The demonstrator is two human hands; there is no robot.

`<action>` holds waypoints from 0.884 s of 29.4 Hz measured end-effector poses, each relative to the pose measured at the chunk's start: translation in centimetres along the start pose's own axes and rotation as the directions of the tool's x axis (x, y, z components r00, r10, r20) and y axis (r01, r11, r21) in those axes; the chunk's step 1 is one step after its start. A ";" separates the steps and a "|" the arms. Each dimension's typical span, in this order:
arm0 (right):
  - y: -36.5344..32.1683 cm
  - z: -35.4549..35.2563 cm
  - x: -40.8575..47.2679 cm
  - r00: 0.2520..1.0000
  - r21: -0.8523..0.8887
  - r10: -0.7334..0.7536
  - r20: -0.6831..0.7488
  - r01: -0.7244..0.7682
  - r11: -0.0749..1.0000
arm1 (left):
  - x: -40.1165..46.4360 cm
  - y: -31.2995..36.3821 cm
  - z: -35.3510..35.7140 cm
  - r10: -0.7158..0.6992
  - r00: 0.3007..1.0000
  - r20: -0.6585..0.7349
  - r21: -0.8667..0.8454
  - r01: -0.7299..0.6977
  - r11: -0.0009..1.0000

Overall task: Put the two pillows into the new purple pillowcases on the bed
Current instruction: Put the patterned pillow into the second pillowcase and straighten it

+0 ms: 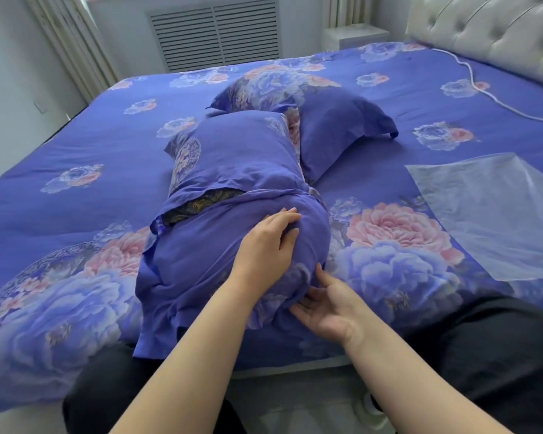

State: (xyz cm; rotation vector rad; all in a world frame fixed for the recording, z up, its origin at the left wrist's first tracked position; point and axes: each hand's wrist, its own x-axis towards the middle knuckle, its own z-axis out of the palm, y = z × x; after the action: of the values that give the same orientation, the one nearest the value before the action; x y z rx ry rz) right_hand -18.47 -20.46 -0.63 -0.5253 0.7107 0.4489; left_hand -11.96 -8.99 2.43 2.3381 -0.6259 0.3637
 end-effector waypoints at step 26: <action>-2.1 -0.2 -1.8 0.757 -0.077 -0.568 0.323 0.619 0.782 | -0.6 0.5 -0.4 -0.105 0.978 0.182 0.192 0.069 0.979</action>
State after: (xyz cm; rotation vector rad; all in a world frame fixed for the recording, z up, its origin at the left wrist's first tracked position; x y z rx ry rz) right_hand -18.64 -22.62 1.12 -0.8062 0.1923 -0.0253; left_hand -12.76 -8.84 2.80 2.5907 -0.5983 0.1630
